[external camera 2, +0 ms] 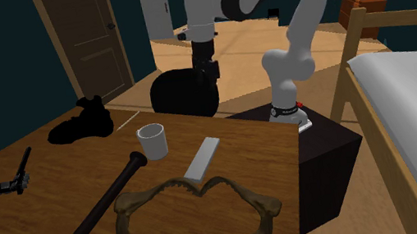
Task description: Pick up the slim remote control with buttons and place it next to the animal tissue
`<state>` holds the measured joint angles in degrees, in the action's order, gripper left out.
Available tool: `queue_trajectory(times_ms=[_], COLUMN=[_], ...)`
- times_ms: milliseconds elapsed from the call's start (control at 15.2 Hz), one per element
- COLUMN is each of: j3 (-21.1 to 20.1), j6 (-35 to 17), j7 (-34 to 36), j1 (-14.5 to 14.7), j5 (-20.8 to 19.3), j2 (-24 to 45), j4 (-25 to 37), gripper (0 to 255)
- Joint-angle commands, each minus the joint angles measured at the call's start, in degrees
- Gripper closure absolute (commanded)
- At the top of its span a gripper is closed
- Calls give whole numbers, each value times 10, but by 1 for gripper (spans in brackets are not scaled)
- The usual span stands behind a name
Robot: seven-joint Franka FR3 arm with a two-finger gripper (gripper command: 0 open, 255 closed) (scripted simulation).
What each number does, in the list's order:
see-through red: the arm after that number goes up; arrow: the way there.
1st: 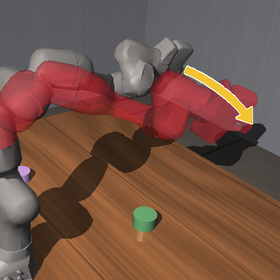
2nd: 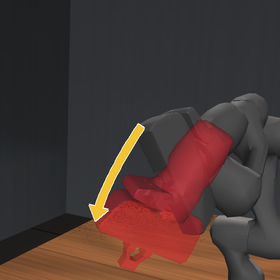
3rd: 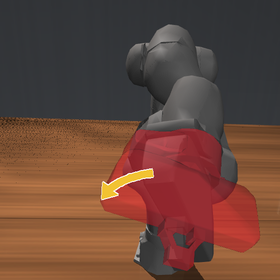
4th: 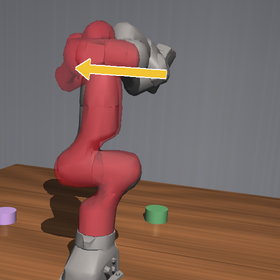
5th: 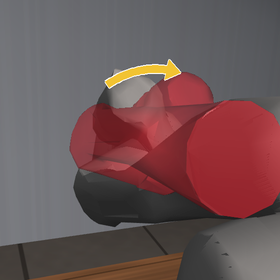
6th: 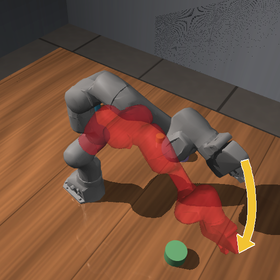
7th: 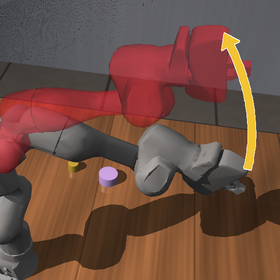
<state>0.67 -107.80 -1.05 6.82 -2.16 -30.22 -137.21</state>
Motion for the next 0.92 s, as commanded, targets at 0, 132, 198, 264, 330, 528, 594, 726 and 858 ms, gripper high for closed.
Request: queue_trajectory(times_ms=[0,132,198,264,330,528,594,726,858], j3=[-4,-8,-10,-13,-15,-25,-28,-35,-43], j6=[-30,-56,-68,-80,-92,-124,-134,-152,-169], j7=[-17,-35,-44,-53,-62,-88,-96,-113,-129], j1=[13,25,31,37,42,58,63,73,82], j5=[5,10,12,15,17,23,25,28,30], j2=[39,75,93,112,130,184,202,238,273], j4=[8,17,22,28,34,54,61,77,94], gripper=[0,0,0,0,0,0,0,0,0])
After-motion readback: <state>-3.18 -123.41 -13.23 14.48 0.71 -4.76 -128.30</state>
